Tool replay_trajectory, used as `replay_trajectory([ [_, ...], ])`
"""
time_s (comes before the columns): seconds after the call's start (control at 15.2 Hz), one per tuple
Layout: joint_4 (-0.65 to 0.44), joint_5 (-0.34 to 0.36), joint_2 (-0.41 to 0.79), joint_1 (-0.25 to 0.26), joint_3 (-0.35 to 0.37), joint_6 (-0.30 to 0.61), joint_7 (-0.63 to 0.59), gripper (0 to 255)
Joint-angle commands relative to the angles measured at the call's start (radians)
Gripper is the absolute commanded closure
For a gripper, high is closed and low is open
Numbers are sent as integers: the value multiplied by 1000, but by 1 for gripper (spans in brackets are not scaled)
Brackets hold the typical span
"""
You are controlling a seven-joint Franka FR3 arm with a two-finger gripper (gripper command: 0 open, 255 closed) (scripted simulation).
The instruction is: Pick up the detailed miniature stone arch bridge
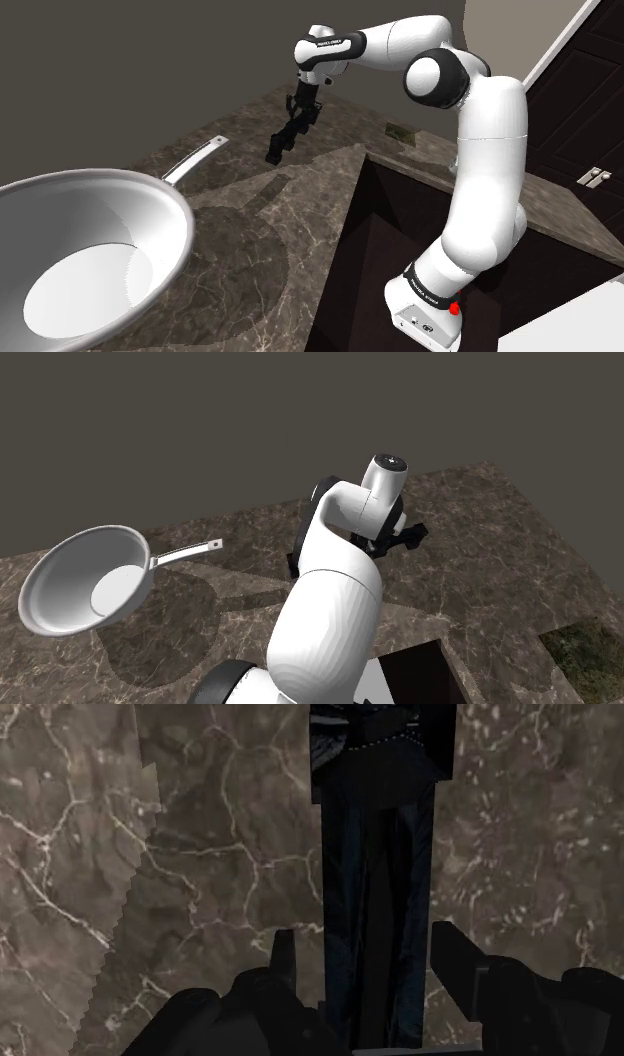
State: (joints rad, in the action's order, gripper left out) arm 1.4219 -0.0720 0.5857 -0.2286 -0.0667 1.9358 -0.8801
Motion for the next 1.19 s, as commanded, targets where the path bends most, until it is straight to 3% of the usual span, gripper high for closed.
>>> replay_trajectory([
  [0.0, 1, 0, 1, 0, 0, 2, 0, 255],
  [0.53, 2, 0, 1, 0, 0, 3, 0, 255],
  [1.12, -70, 3, -31, 0, -2, -100, -5, 255],
])
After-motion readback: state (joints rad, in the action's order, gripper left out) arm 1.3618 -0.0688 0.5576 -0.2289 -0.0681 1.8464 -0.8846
